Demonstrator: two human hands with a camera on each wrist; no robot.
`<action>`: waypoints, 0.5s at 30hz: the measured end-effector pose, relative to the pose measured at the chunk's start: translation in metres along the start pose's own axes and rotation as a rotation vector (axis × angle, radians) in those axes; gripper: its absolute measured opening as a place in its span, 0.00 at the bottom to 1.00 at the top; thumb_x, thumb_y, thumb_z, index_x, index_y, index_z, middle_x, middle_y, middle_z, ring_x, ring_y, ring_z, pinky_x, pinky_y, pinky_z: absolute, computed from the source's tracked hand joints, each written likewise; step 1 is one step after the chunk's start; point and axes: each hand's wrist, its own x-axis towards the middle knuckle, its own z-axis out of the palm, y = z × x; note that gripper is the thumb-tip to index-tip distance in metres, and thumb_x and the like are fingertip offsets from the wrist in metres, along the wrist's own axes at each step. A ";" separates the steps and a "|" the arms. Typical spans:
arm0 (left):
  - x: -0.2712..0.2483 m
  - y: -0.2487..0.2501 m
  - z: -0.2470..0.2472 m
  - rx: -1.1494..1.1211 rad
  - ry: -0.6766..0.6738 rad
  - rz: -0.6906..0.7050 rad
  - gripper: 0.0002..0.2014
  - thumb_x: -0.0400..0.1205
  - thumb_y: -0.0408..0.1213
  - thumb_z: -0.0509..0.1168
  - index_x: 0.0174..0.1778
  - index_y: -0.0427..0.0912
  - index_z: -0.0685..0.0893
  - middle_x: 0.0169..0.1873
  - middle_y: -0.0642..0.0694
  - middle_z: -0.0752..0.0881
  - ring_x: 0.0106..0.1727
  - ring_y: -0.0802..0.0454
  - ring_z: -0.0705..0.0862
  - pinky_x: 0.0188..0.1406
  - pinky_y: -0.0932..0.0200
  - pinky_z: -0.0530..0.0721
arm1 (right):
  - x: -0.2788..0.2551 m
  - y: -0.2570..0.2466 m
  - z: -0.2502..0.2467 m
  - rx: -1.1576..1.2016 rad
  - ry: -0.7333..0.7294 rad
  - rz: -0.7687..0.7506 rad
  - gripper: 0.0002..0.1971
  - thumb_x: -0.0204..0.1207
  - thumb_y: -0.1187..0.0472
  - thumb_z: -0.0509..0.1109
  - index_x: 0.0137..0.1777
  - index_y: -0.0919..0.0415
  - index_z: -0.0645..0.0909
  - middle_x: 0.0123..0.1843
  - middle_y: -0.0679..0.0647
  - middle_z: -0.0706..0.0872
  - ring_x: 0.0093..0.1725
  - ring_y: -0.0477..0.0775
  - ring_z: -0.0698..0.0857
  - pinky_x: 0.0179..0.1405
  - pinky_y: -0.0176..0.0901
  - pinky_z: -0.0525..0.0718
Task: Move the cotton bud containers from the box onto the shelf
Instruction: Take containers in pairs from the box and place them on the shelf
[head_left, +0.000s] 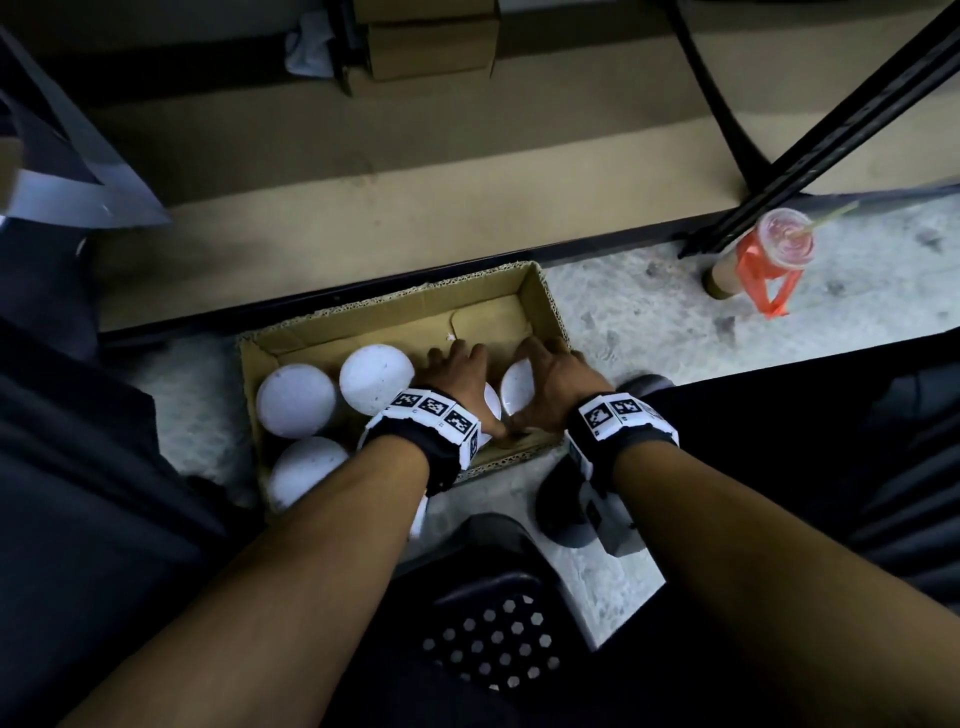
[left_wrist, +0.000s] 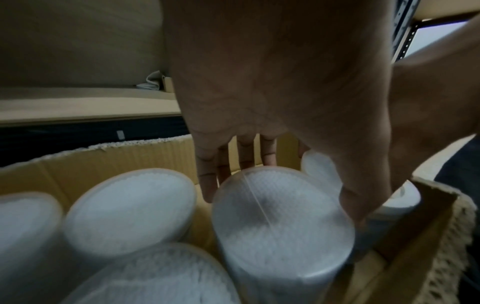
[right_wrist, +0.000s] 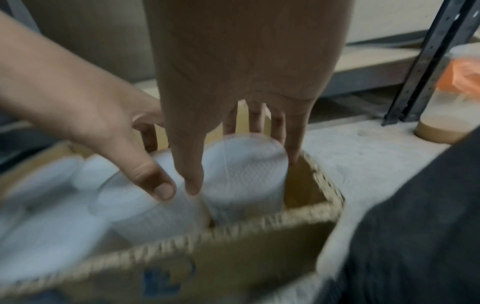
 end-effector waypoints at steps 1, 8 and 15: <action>-0.003 0.001 -0.007 0.017 0.009 0.006 0.48 0.59 0.62 0.78 0.72 0.47 0.67 0.70 0.43 0.69 0.71 0.34 0.69 0.61 0.43 0.79 | -0.002 -0.001 -0.005 0.004 0.010 0.000 0.53 0.55 0.41 0.82 0.79 0.49 0.60 0.77 0.58 0.66 0.74 0.68 0.71 0.66 0.61 0.80; -0.017 0.004 -0.051 0.058 0.039 0.042 0.42 0.60 0.60 0.79 0.65 0.45 0.71 0.64 0.45 0.71 0.66 0.37 0.73 0.56 0.42 0.81 | -0.016 -0.012 -0.041 0.049 0.074 -0.010 0.47 0.55 0.44 0.82 0.76 0.45 0.66 0.73 0.56 0.70 0.71 0.67 0.74 0.65 0.60 0.81; -0.041 0.007 -0.095 0.117 0.147 0.109 0.45 0.52 0.67 0.76 0.61 0.47 0.77 0.55 0.46 0.78 0.59 0.40 0.79 0.53 0.49 0.81 | -0.024 -0.035 -0.075 -0.024 0.131 -0.036 0.51 0.42 0.25 0.71 0.70 0.42 0.70 0.72 0.54 0.73 0.67 0.60 0.78 0.64 0.58 0.83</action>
